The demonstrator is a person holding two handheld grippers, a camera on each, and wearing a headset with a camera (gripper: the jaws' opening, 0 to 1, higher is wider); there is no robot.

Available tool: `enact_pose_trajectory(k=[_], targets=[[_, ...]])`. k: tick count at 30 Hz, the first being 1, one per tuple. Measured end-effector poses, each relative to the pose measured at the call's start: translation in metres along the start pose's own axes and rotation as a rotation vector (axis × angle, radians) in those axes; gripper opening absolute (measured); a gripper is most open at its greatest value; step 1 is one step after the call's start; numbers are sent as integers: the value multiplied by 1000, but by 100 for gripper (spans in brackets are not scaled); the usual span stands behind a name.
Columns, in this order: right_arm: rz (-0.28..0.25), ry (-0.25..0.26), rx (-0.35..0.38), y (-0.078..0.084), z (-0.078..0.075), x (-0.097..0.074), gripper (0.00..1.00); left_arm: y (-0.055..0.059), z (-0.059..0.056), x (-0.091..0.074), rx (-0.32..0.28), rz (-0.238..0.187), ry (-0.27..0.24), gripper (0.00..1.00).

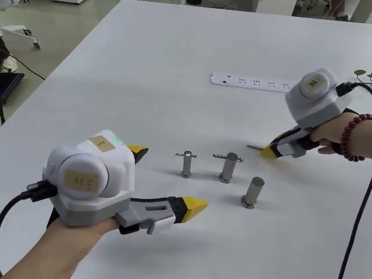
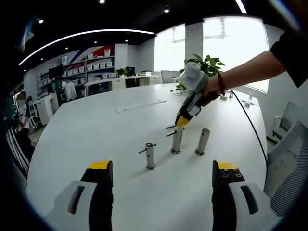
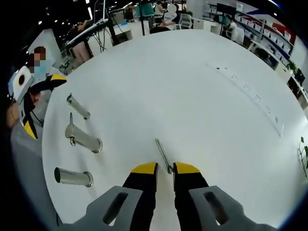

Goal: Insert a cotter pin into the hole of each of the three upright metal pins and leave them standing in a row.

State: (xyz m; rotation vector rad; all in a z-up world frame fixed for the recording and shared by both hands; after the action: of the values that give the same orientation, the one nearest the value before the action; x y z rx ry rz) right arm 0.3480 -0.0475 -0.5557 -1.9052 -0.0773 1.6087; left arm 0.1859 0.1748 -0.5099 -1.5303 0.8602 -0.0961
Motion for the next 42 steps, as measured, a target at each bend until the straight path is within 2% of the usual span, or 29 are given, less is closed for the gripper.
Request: enact_pose_trajectory(k=[6, 11, 16, 19, 24, 26, 34, 38, 42], targets=[[79, 22, -107, 0, -3, -1, 0, 0, 0, 0, 2, -1, 1, 83], [131, 32, -190, -5, 3, -1, 0, 1, -1, 0, 5, 7, 5, 81], [145, 36, -214, -6, 4, -1, 0, 2, -1, 1, 0, 12, 13, 78], [127, 36, -225, -5, 5, -3, 0, 2, -2, 1, -4, 13, 21, 78], [100, 44, -222, -1, -4, -6, 0, 2, -3, 2, 1, 15, 30, 76], [85, 50, -225, -2, -3, -10, 0, 1, 0, 3, -6, 14, 14, 78], [19, 66, -237, -9, 9, -31, 0, -2, 0, 0, -13, 8, 8, 78], [-29, 71, -255, -15, 19, -42, 0, -4, 0, 1, -26, 31, 12, 74], [-60, 68, -289, -19, 30, -51, 0, -11, -2, 1, -25, 33, 14, 72]])
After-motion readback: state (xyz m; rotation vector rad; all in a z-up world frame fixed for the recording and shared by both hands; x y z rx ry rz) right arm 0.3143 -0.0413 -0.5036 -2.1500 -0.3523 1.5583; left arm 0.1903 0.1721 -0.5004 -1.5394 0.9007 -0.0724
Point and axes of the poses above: the centre of the closed fingertips' face, and the gripper's own axes: x roughly forward along the fingers, z roughly to its left, y roughly out of its underside, the point moved 6 cm from there along -x, roughly backward along the fingers, and after that the axes turned 9 degrees about -x, right-handed, at the moved point
